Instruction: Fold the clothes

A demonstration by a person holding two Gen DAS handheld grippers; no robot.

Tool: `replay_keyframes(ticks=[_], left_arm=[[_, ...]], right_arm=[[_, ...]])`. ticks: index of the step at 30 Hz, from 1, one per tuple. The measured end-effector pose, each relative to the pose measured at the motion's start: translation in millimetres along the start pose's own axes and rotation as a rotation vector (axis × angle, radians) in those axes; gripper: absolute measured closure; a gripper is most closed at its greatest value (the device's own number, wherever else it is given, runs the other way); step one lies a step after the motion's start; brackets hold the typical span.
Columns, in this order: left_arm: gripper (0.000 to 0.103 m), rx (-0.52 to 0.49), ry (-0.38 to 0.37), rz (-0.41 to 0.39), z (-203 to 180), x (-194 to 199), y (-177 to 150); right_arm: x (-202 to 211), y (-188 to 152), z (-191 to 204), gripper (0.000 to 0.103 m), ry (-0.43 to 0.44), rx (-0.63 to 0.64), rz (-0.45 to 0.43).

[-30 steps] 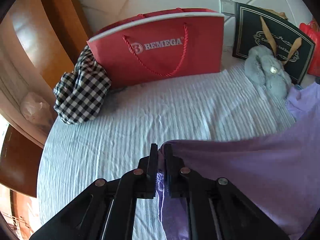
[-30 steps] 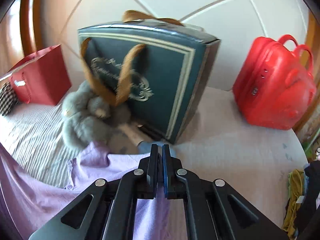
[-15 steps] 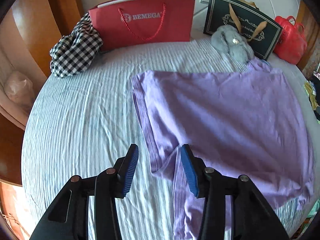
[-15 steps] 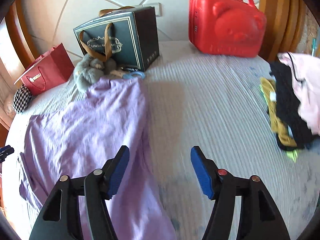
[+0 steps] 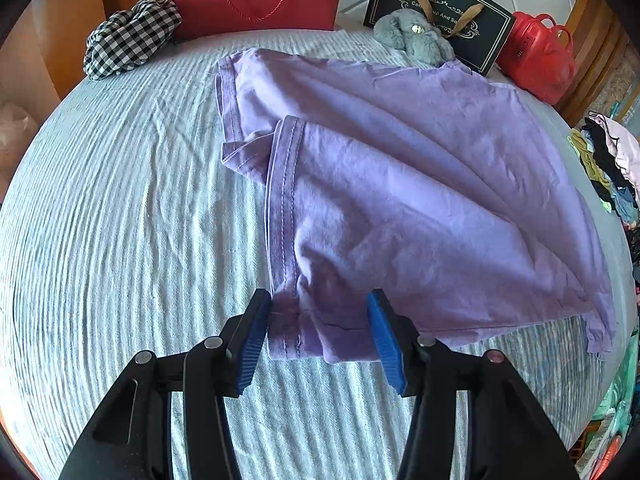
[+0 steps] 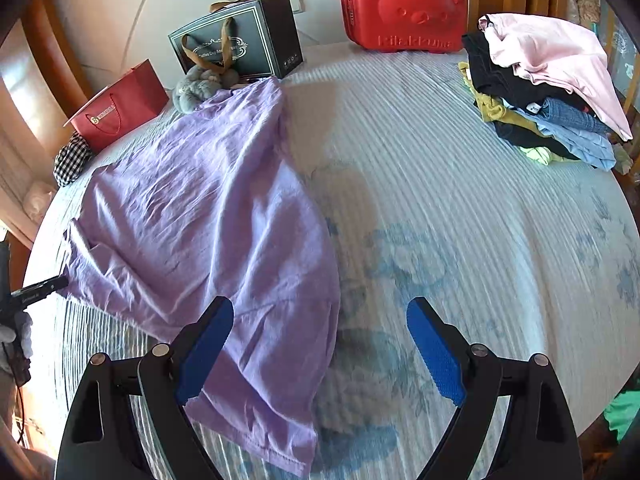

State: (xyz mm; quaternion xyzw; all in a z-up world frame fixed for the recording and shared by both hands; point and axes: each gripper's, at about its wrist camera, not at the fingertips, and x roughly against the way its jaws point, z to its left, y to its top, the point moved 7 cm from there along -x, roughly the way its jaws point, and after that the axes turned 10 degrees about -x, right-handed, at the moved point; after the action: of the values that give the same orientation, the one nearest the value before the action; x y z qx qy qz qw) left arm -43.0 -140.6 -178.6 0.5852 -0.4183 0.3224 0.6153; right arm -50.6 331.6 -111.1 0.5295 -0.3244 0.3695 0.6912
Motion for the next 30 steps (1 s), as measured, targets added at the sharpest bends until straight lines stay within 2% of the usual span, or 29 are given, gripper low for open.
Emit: replay_keyframes(ticks=[4, 6, 8, 10, 11, 12, 13, 14, 15, 17, 18, 23, 26, 30], left_arm=[[0.054, -0.044, 0.096, -0.005, -11, -3, 3], [0.056, -0.019, 0.104, -0.011, -12, -2, 3], [0.062, 0.0, 0.112, -0.02, -13, 0, 4], [0.09, 0.026, 0.106, -0.026, -12, 4, 3], [0.095, 0.045, 0.092, -0.023, -13, 5, 2], [0.096, 0.066, 0.086, -0.019, -14, 7, 0], [0.097, 0.082, 0.082, -0.013, -15, 9, -3], [0.097, 0.094, 0.074, -0.007, -16, 13, -6], [0.097, 0.106, 0.071, -0.004, -18, 17, -11], [0.097, 0.118, 0.072, -0.006, -22, 32, -26], [0.097, 0.123, 0.073, -0.009, -24, 40, -35], [0.097, 0.131, 0.043, -0.002, -26, 81, -71], [0.097, 0.122, 0.027, -0.001, -34, 98, -78], [0.097, 0.071, 0.051, -0.022, -40, 114, -61]], right_arm=[[7, -21, 2, 0.014, 0.052, 0.044, 0.011], [3, -35, 5, 0.014, 0.069, 0.063, 0.046], [1, -49, 10, 0.014, 0.091, 0.081, 0.072], [-3, -63, 19, 0.014, 0.109, 0.107, 0.097], [-6, -70, 23, 0.015, 0.11, 0.124, 0.108], [-11, -77, 27, 0.017, 0.099, 0.143, 0.12], [-16, -83, 29, 0.023, 0.081, 0.161, 0.133], [-23, -90, 30, 0.047, 0.055, 0.182, 0.147], [-24, -93, 30, 0.065, 0.024, 0.206, 0.138], [-25, -97, 29, 0.079, -0.038, 0.254, 0.117], [-22, -96, 25, 0.093, -0.033, 0.231, 0.116], [1, -85, 5, 0.097, 0.044, 0.121, 0.088], [16, -70, 2, 0.098, 0.084, 0.095, 0.047], [28, -28, 13, 0.098, 0.139, 0.095, -0.027]])
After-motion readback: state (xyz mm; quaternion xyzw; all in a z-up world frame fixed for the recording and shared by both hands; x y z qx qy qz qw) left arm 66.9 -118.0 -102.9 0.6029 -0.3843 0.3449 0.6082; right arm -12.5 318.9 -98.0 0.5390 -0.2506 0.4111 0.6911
